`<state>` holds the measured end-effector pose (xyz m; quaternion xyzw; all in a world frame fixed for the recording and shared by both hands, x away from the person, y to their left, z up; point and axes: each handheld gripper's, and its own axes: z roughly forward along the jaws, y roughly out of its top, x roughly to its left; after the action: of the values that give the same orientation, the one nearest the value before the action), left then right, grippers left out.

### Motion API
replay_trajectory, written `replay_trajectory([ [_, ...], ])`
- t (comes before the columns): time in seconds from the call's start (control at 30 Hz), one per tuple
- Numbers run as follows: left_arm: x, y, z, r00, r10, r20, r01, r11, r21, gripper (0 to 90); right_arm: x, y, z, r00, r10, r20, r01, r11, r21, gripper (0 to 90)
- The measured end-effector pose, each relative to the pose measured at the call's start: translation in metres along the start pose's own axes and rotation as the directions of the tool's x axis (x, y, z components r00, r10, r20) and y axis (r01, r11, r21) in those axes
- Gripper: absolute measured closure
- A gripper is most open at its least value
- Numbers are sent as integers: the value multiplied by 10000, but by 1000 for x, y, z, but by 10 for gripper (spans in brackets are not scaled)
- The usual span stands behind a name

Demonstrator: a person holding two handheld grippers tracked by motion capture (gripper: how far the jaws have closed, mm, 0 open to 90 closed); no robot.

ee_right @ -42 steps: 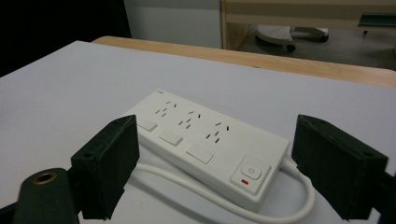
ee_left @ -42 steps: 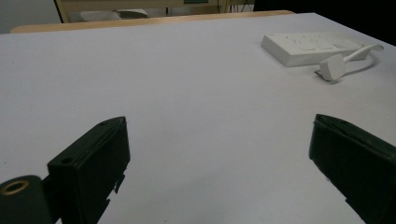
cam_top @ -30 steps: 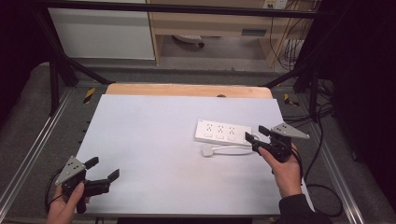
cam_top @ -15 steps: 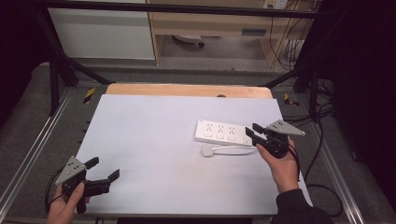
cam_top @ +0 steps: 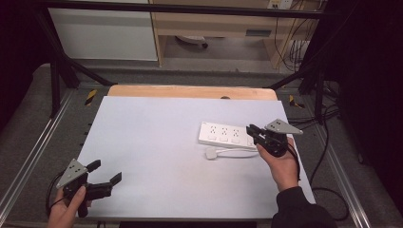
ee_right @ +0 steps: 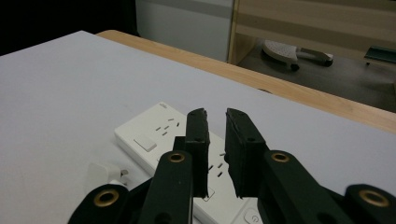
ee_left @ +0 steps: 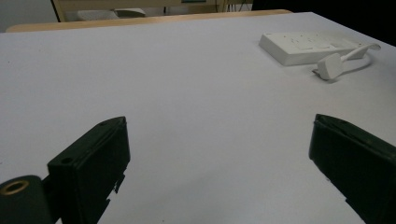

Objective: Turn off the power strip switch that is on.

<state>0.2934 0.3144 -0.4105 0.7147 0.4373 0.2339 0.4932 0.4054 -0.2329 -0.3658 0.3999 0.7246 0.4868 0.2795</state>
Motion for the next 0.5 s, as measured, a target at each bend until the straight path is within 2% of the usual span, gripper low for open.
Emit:
replay_trajectory([
  [0.5,1,0,0,10000,6,-53,-6,10000,35,51,1,-4,16,9997,-228,41,226,9993,297,875],
])
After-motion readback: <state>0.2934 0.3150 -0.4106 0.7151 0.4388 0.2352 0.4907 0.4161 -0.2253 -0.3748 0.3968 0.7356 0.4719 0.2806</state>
